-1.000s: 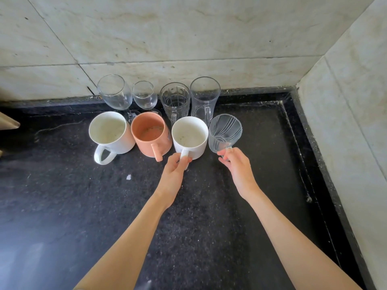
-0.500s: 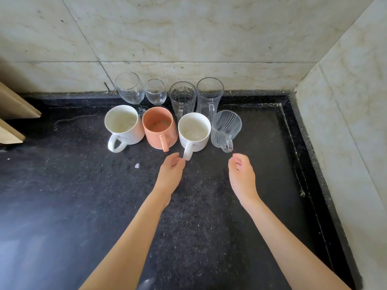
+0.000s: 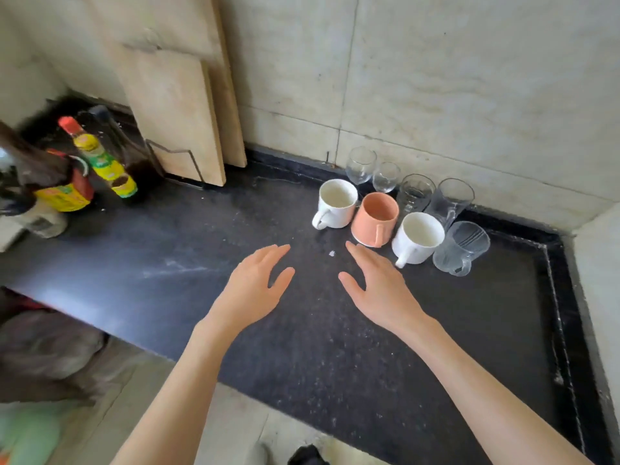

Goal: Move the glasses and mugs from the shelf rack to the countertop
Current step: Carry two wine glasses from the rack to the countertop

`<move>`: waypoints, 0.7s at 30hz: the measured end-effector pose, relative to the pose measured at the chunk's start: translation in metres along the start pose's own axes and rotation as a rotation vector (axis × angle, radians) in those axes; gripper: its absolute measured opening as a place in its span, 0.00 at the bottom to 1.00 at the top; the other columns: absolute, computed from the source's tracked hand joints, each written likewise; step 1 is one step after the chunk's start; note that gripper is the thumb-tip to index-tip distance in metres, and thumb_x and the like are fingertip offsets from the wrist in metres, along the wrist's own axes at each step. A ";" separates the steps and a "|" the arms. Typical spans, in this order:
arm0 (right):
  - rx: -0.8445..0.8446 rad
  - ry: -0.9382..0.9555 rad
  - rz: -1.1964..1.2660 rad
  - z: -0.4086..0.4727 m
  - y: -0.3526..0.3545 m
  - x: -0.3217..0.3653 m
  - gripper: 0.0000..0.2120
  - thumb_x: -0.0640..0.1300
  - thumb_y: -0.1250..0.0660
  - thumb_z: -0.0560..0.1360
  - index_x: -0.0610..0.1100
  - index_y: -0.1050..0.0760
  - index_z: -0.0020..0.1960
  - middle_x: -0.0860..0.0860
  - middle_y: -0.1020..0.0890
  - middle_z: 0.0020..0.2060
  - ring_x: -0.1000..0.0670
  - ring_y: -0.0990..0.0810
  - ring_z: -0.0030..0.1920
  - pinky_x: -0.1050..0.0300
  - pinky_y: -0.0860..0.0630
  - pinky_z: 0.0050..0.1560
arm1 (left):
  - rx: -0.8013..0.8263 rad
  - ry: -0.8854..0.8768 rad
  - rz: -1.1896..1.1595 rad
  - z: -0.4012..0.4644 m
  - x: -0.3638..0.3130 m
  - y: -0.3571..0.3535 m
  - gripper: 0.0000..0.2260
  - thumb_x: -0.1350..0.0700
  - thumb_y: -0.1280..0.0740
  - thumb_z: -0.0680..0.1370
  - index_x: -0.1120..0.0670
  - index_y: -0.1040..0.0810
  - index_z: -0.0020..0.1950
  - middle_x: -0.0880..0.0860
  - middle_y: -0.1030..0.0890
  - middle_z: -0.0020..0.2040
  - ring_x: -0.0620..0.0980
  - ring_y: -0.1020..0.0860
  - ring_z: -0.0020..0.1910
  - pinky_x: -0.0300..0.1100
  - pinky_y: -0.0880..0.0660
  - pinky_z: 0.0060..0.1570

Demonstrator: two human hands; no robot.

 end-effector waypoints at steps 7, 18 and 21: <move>0.124 0.393 -0.204 -0.020 -0.058 0.190 0.29 0.59 0.46 0.77 0.54 0.52 0.75 0.49 0.46 0.76 0.48 0.48 0.75 0.43 0.49 0.73 | -0.312 0.136 0.206 -0.133 0.100 0.124 0.24 0.46 0.43 0.79 0.44 0.44 0.74 0.50 0.41 0.76 0.54 0.46 0.75 0.55 0.49 0.72; 0.243 0.934 -0.207 -0.186 -0.212 0.478 0.30 0.58 0.45 0.76 0.54 0.50 0.75 0.50 0.44 0.75 0.49 0.47 0.75 0.43 0.49 0.73 | -0.631 0.583 0.288 -0.478 0.258 0.239 0.23 0.46 0.45 0.79 0.44 0.44 0.74 0.49 0.42 0.76 0.52 0.47 0.75 0.54 0.50 0.72; 0.268 1.076 -0.192 -0.236 -0.249 0.548 0.30 0.58 0.43 0.76 0.52 0.47 0.74 0.48 0.41 0.75 0.48 0.45 0.74 0.43 0.46 0.72 | -0.729 0.691 0.313 -0.567 0.285 0.268 0.23 0.48 0.43 0.79 0.46 0.41 0.74 0.52 0.39 0.75 0.54 0.44 0.75 0.54 0.48 0.71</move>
Point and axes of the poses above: each hand's wrist, its own z-axis towards the middle knuckle, its own y-axis out of the back of the hand, x = y × z, the point moved 5 cm from there along z, towards the middle knuckle
